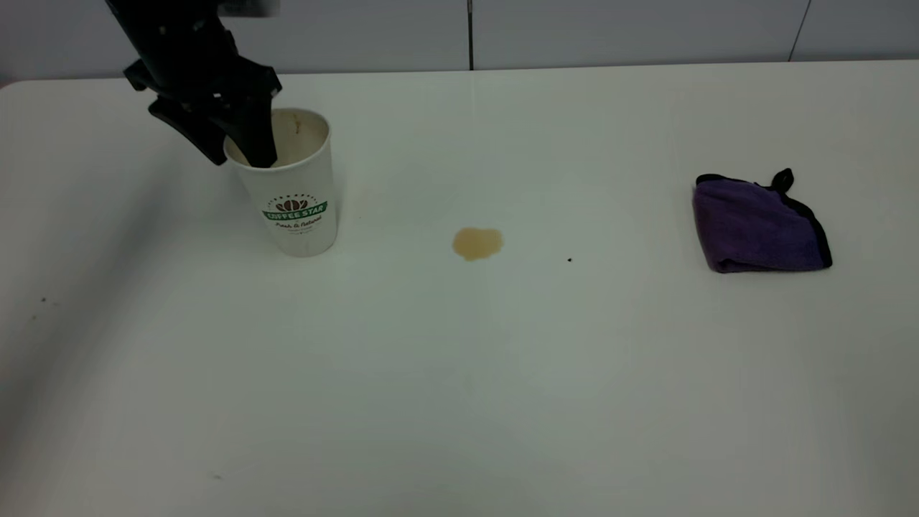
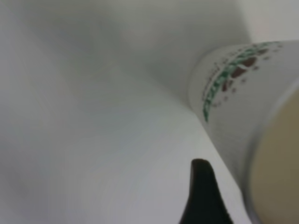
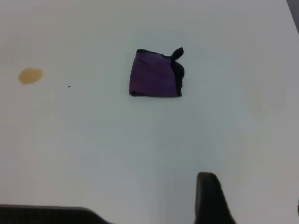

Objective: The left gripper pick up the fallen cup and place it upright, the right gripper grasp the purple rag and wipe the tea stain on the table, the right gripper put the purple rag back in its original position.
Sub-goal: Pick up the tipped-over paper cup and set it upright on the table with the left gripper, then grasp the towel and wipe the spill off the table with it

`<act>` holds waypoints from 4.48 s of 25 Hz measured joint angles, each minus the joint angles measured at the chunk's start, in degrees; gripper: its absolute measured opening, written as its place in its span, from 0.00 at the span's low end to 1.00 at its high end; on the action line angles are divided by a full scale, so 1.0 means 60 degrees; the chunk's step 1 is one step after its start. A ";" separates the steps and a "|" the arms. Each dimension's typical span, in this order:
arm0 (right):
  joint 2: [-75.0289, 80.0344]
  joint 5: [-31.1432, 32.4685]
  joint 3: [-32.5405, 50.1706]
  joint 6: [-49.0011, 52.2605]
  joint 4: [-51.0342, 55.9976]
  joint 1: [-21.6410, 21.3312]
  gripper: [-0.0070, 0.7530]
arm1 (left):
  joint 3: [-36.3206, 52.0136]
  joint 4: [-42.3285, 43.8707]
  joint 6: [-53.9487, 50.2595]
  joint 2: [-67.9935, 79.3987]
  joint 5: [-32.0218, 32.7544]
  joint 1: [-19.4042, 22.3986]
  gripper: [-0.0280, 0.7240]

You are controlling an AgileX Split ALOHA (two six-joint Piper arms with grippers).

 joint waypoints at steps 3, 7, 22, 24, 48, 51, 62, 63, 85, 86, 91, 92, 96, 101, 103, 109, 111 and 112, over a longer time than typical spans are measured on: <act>0.0000 0.0000 0.0000 0.0000 0.0000 0.0000 0.63 | 0.0000 0.0000 -0.0140 -0.0545 0.0329 0.0000 0.76; 0.0000 0.0000 0.0000 0.0000 0.0000 0.0000 0.63 | 0.0000 0.0000 -0.0399 -0.1299 0.0701 -0.0025 0.76; 0.0000 0.0000 0.0000 0.0000 0.0000 0.0000 0.63 | 0.0010 0.0186 -0.1848 -0.5197 0.3059 -0.1135 0.76; 0.0000 0.0000 0.0000 0.0000 0.0000 0.0000 0.63 | 0.0010 0.0505 -0.2128 -0.5797 0.3059 -0.1374 0.76; 0.0000 0.0000 0.0000 0.0000 0.0000 0.0000 0.63 | 0.8087 0.1260 -0.3225 -1.3351 0.3059 -0.3063 0.75; 0.0000 0.0000 0.0000 0.0000 0.0000 0.0000 0.63 | 0.9732 0.1260 -0.3225 -1.4249 0.2980 -0.3063 0.75; 0.0000 0.0000 0.0000 0.0000 0.0000 0.0000 0.63 | 1.2218 0.1987 -0.3245 -1.6998 0.2424 -0.3063 0.75; 0.0000 0.0000 0.0000 0.0000 0.0000 0.0000 0.63 | 1.2218 0.1987 -0.3245 -1.7240 0.2424 -0.3063 0.75; 0.0000 0.0000 0.0000 0.0000 0.0000 0.0000 0.63 | 1.2218 0.1987 -0.3245 -2.2736 0.2723 0.0635 0.75; 0.0000 0.0000 0.0000 0.0000 0.0000 0.0000 0.63 | 1.2218 0.1987 -0.3245 -2.2768 0.2732 0.0713 0.75; 0.0000 0.0000 0.0000 0.0000 0.0000 0.0000 0.63 | 1.2218 0.1987 -0.3236 -2.2781 0.2750 0.0783 0.75; 0.0000 0.0000 0.0000 0.0000 0.0000 0.0000 0.63 | 1.2218 0.1987 -0.3236 -2.2781 0.2750 0.0783 0.75; 0.0000 0.0000 0.0000 0.0000 0.0000 0.0000 0.63 | 1.2218 0.1987 -0.3236 -2.2781 0.2750 0.0783 0.75; 0.0000 -0.0010 -0.0020 0.0027 0.0000 0.0000 0.63 | 1.2218 0.1987 -0.3230 -2.2781 0.2750 0.0783 0.75; 0.0164 -0.0129 -0.0184 0.0059 -0.0063 0.0000 0.63 | 1.2218 0.1987 -0.3230 -2.2781 0.2750 0.0783 0.75; 0.2787 -0.1532 -0.0956 -0.0611 -0.0133 0.0000 0.75 | 1.2218 0.1987 -0.3230 -2.2781 0.2750 0.0783 0.75; 0.3951 -0.2342 -0.0993 -0.1007 -0.0090 0.0000 0.80 | 1.2218 0.1987 -0.3230 -2.2781 0.2750 0.0783 0.75; 0.4621 -0.2710 -0.0993 -0.1192 -0.0005 0.0000 0.82 | 1.2218 0.1987 -0.3230 -2.2781 0.2750 0.0783 0.75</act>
